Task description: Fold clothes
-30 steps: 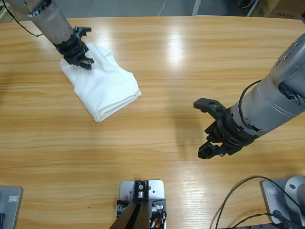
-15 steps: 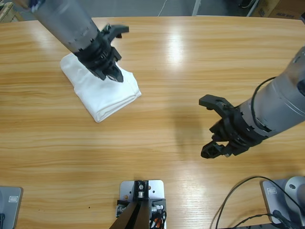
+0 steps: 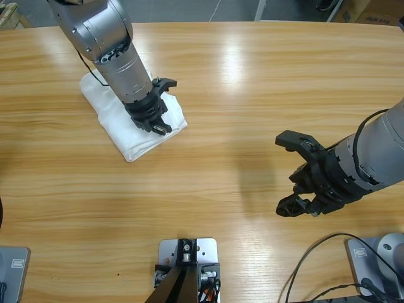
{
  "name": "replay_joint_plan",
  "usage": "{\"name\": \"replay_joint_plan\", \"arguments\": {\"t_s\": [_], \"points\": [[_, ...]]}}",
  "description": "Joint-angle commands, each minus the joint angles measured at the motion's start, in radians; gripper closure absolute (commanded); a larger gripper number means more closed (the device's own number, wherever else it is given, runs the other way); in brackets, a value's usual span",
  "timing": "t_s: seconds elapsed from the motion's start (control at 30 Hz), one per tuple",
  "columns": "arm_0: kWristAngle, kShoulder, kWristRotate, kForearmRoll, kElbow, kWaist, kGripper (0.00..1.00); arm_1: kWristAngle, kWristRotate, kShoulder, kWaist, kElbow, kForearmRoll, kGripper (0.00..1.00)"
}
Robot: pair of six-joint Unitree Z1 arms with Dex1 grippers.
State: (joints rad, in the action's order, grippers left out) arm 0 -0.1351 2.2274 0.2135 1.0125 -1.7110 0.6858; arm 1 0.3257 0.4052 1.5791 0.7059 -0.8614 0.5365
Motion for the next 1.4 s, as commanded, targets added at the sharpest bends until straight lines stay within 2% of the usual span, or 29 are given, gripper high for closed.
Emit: {"name": "replay_joint_plan", "arguments": {"t_s": [0.03,0.43,0.67,0.77,0.93,1.23,1.4], "points": [[-0.003,0.005,0.071,-0.079,0.189,-0.041,1.0,-0.016,0.014,-0.01,0.009,0.028,0.011,0.335],[0.035,-0.173,0.072,-0.134,0.403,-0.187,1.0,-0.017,0.018,-0.013,0.009,0.033,0.0,0.336],[0.072,-0.258,0.049,-0.132,0.48,-0.348,1.0,-0.017,0.018,-0.01,0.009,0.036,-0.009,0.335],[0.084,-0.275,0.046,-0.129,0.483,-0.431,1.0,-0.017,0.018,-0.014,0.009,0.041,-0.009,0.335],[0.097,-0.267,0.041,-0.129,0.484,-0.489,1.0,-0.016,0.018,-0.016,0.009,0.044,-0.01,0.335],[0.106,-0.243,0.043,-0.127,0.464,-0.649,1.0,-0.014,0.021,-0.027,0.009,0.047,-0.01,0.335],[0.105,-0.244,0.045,-0.091,0.376,-0.735,1.0,-0.014,0.021,-0.029,0.009,0.049,-0.01,0.335]]}}
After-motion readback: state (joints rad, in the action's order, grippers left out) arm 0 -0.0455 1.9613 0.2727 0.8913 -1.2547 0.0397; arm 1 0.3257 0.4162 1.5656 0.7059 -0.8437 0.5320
